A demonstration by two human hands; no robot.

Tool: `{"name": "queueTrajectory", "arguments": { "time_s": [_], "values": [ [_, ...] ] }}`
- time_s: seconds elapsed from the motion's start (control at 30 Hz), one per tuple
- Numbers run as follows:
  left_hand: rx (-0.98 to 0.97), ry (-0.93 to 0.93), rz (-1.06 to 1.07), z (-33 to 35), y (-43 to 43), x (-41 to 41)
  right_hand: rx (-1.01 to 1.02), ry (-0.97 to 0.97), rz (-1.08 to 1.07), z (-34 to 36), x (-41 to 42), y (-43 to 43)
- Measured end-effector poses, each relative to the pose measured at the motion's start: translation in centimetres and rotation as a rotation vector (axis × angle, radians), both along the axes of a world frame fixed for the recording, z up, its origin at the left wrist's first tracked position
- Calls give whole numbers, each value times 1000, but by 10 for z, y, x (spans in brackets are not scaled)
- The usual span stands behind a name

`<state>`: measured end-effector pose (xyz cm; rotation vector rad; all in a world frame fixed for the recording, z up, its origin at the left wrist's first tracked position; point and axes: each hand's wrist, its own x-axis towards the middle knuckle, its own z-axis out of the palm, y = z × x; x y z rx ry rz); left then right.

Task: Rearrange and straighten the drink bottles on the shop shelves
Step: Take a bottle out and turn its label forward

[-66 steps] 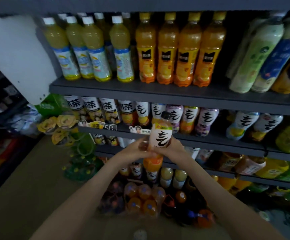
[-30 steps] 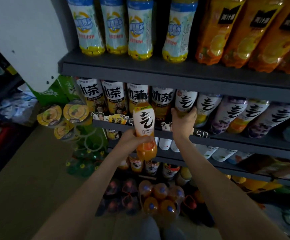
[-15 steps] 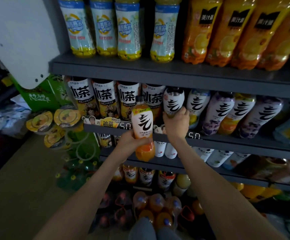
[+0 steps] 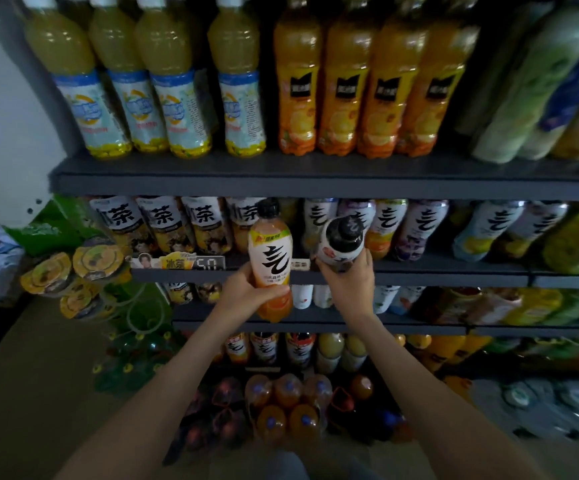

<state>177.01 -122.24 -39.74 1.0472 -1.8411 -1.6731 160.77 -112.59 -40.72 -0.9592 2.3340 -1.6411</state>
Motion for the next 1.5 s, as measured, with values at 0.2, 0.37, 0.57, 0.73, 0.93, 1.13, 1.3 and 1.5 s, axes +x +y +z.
{"name": "queueTrajectory", "arguments": {
  "time_s": [0.2,0.37,0.57,0.73,0.93,1.13,1.3,1.5],
  "values": [
    [-9,11,-56,3,51,-73,30,-32,-138,-2,-70,77],
    [-53,5,-49,5,105,-139,53,-62,-192,-2,-145,132],
    [-63,14,-4,-9,143,-197,44,-86,-117,-12,-207,154],
    [-104,24,34,-21,147,-214,16,-80,-113,-25,-222,149],
    [-37,10,-9,-13,139,-220,88,-133,-89,-24,-234,156],
    [137,-3,-89,3,133,-209,194,-221,61,-6,-226,158],
    [200,-12,-77,11,135,-199,321,-204,157,5,-215,163],
    [217,-31,-83,13,137,-189,345,-205,180,12,-206,174]
  ]
}}
